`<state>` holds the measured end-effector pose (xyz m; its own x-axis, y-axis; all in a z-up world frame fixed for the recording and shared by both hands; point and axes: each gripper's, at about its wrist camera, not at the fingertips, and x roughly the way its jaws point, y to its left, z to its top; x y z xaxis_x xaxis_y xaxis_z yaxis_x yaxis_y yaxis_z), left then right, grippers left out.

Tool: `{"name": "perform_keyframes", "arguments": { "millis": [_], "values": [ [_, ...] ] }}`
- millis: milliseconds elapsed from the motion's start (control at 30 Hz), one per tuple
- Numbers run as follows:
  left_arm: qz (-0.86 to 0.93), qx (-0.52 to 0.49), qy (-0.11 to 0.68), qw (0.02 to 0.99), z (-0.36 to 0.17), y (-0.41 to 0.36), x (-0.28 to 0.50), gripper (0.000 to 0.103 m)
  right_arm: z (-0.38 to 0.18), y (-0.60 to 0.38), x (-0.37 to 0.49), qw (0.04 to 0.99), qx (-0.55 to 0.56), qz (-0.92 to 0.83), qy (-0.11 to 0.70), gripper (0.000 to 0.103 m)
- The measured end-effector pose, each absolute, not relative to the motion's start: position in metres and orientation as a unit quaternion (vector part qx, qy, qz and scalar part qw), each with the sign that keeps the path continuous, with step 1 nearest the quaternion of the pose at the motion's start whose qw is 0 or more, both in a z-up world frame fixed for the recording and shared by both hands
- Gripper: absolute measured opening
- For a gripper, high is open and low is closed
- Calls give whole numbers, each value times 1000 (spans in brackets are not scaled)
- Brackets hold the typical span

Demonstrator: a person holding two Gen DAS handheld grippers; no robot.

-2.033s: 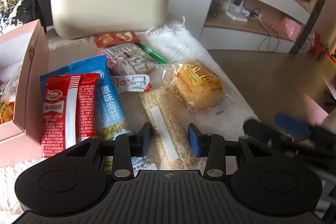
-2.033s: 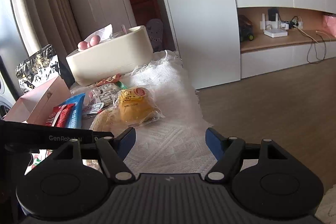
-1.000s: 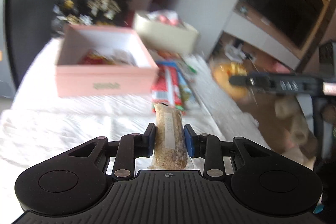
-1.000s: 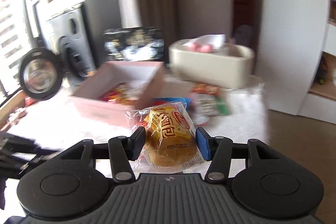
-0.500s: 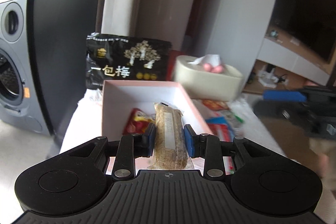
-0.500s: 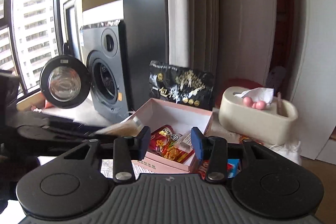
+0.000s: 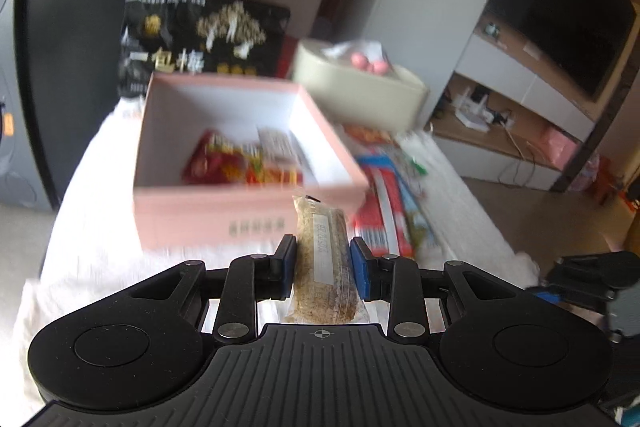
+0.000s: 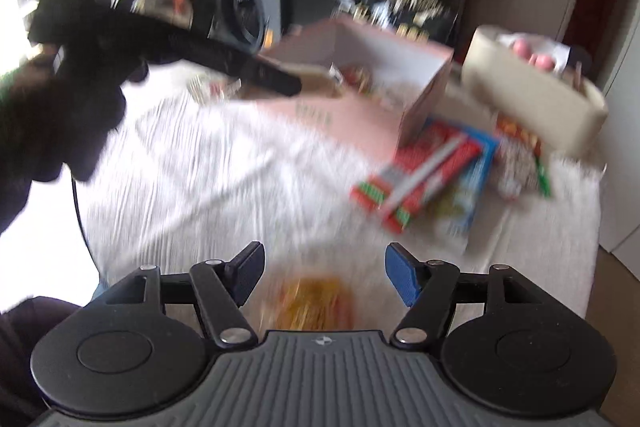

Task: Organize snacks
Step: 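Lift the rice-cracker stick over the pink box with the left tool while the right carries the bun, then drop the stick into the pink box with the left tool while the right drops the bun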

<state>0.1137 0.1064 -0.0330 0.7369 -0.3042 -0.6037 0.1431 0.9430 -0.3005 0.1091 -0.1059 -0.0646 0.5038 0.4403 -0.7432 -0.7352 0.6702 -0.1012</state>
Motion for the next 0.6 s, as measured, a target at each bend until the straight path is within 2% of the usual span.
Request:
{"name": "perform_keyframes", "arguments": {
  "millis": [200, 300, 467, 600],
  "values": [
    [-105, -114, 364, 918, -41, 108, 87, 34, -95, -115, 112, 832, -189, 329, 406, 67],
    [-95, -107, 368, 919, -40, 110, 84, 34, -96, -119, 117, 825, -167, 341, 418, 56],
    [-92, -96, 352, 926, -27, 109, 90, 34, -66, -120, 122, 845, -140, 354, 376, 53],
    [-94, -78, 326, 938, -10, 107, 108, 34, -20, -110, 140, 876, -116, 355, 304, 53]
  ]
}}
